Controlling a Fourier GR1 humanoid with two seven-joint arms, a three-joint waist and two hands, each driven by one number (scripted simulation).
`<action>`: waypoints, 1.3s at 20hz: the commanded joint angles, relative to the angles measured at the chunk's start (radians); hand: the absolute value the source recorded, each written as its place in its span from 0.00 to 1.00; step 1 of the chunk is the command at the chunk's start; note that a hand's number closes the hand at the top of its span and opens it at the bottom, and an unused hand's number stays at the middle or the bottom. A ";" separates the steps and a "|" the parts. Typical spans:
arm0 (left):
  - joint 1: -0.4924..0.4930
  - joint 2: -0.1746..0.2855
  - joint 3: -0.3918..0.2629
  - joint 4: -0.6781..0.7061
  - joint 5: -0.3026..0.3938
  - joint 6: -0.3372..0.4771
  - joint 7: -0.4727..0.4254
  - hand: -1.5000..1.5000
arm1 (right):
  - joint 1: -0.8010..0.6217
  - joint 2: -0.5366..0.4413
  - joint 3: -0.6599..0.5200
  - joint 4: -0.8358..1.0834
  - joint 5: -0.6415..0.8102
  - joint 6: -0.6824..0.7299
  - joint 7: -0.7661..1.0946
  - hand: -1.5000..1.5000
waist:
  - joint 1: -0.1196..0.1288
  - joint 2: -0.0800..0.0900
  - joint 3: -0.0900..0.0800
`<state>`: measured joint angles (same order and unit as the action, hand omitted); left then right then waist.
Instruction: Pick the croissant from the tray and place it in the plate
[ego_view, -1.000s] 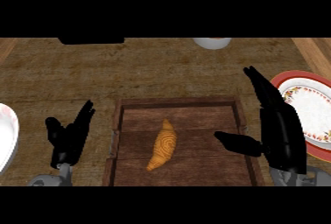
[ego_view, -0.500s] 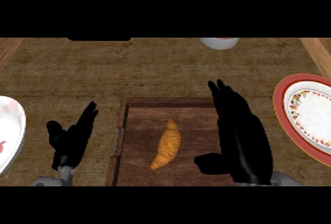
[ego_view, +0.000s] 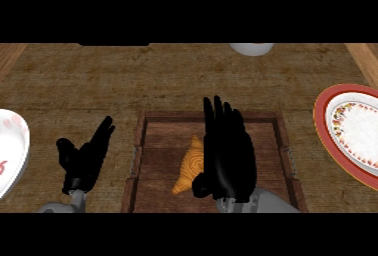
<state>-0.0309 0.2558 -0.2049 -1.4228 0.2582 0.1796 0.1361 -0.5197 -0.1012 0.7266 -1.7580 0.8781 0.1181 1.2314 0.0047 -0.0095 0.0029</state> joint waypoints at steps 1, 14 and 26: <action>-0.010 -0.001 0.005 0.050 0.021 -0.022 0.047 0.50 | -0.005 0.096 0.012 0.059 0.014 0.099 0.229 0.00 | -0.008 0.008 -0.005; 0.015 -0.013 0.003 -0.021 0.022 -0.034 0.067 0.50 | -0.053 0.100 0.022 0.200 -0.015 0.037 0.256 0.00 | 0.010 0.006 -0.004; 0.033 -0.027 -0.003 -0.002 -0.013 -0.025 0.056 0.50 | -0.015 0.100 0.060 0.290 -0.012 0.004 0.256 0.00 | 0.012 0.008 -0.004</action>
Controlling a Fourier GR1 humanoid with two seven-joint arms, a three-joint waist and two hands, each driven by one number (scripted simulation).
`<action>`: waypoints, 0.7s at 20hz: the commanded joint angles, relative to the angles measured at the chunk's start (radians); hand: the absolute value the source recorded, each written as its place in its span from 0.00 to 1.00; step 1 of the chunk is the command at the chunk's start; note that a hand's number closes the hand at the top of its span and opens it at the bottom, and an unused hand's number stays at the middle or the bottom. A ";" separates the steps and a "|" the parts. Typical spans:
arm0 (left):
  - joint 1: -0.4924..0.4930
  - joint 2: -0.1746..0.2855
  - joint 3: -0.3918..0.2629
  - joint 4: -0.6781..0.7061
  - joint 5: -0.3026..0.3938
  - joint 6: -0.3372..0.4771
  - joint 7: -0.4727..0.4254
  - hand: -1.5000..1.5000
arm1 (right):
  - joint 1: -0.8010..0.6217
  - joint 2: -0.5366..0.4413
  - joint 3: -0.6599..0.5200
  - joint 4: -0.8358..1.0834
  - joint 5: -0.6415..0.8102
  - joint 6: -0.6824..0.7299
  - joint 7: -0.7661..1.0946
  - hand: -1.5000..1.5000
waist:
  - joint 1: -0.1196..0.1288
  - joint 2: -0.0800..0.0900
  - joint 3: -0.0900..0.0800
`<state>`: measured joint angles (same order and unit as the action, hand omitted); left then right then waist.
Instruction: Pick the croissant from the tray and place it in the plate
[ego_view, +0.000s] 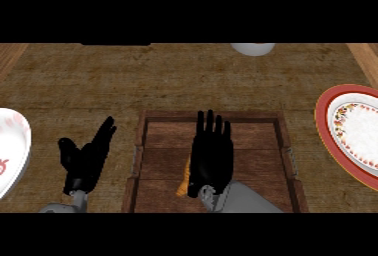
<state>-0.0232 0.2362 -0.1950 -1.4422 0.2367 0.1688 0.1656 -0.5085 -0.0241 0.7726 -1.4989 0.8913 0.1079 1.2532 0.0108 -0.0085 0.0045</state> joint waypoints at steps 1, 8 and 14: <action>0.019 -0.004 -0.003 0.045 0.001 -0.019 0.001 0.50 | -0.012 0.023 0.025 0.069 -0.022 -0.026 0.220 0.00 | 0.006 0.010 -0.006; -0.022 -0.040 -0.024 0.047 -0.025 0.008 0.040 0.50 | 0.003 0.023 0.024 0.132 -0.095 0.047 0.132 1.00 | -0.002 0.010 -0.005; 0.016 -0.043 0.001 0.065 -0.007 -0.022 -0.009 0.50 | -0.024 0.023 0.081 0.130 -0.043 0.042 0.147 1.00 | -0.003 0.008 -0.006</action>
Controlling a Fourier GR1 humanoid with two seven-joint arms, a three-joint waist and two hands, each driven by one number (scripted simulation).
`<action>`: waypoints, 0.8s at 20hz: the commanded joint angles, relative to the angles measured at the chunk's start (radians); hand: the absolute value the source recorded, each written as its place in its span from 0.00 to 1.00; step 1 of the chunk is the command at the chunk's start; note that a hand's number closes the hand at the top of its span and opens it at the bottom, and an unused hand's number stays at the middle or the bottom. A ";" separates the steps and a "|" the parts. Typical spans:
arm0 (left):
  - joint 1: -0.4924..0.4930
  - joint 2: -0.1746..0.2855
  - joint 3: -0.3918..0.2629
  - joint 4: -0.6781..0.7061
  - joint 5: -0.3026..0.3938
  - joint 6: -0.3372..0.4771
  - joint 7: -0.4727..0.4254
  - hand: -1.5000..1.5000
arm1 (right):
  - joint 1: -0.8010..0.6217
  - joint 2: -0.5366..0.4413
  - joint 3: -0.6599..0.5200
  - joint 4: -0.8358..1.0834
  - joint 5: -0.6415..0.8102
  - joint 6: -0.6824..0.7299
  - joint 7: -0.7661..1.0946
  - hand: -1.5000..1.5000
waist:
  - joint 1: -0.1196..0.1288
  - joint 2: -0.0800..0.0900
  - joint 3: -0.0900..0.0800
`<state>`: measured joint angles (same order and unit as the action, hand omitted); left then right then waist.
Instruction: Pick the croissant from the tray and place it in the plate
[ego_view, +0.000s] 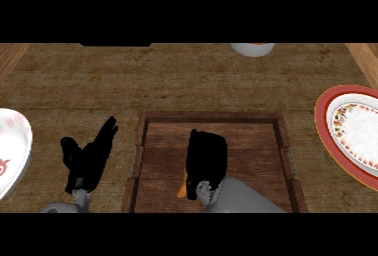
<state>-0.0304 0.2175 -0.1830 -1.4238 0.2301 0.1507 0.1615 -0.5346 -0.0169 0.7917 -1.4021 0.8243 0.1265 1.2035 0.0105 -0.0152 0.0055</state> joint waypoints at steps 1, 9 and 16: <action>0.038 -0.035 -0.024 0.042 -0.007 0.003 -0.007 0.50 | -0.014 0.016 0.017 0.089 0.034 0.053 0.155 1.00 | -0.002 0.016 -0.007; 0.036 -0.015 -0.005 -0.002 -0.006 0.005 0.032 0.50 | -0.122 -0.047 -0.172 0.123 0.209 -0.124 0.128 1.00 | -0.012 0.016 -0.006; 0.034 -0.003 0.004 -0.033 -0.006 0.003 0.029 0.50 | -0.255 -0.197 -0.534 0.246 0.376 -0.303 0.182 1.00 | -0.002 0.039 -0.005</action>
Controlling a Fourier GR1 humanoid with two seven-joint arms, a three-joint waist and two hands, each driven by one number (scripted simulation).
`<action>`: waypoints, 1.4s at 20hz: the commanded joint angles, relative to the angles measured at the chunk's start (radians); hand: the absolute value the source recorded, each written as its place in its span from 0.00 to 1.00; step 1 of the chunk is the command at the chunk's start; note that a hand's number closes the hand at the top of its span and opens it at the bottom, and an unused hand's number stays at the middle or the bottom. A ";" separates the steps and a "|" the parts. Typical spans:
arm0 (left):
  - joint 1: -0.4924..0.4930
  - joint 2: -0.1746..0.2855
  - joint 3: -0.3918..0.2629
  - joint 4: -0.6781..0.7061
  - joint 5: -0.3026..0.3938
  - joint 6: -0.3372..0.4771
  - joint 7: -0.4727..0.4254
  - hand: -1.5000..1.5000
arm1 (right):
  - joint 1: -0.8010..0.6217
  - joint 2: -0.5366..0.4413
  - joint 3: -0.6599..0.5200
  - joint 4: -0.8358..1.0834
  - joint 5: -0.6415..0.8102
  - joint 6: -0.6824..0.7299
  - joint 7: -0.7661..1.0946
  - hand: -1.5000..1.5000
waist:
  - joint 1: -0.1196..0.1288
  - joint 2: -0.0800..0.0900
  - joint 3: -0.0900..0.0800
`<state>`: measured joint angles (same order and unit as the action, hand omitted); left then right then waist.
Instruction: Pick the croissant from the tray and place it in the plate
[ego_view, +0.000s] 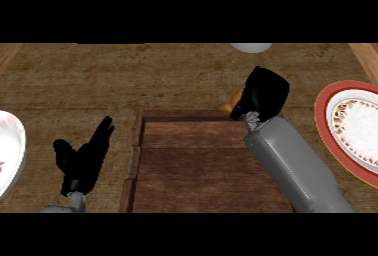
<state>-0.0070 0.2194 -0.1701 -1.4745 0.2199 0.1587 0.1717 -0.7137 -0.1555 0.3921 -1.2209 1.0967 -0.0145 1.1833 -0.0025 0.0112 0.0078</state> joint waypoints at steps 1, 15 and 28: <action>0.014 -0.002 -0.014 0.011 0.005 -0.015 0.014 0.50 | -0.097 -0.067 -0.153 0.090 0.146 -0.176 0.214 1.00 | 0.029 0.015 -0.008; -0.017 -0.017 -0.021 0.021 0.002 -0.012 0.048 0.50 | -0.134 -0.078 -0.503 0.097 0.581 -0.460 0.303 1.00 | 0.026 0.013 -0.005; 0.041 -0.025 -0.026 0.028 -0.016 -0.014 0.007 0.50 | 0.154 -0.024 -0.812 -0.007 0.842 -0.733 0.229 1.00 | 0.007 0.000 -0.005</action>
<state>-0.0019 0.2104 -0.1721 -1.4778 0.2100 0.1484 0.1720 -0.6270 -0.2078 -0.3472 -1.2160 1.8816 -0.5440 1.1854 0.0058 0.0082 0.0082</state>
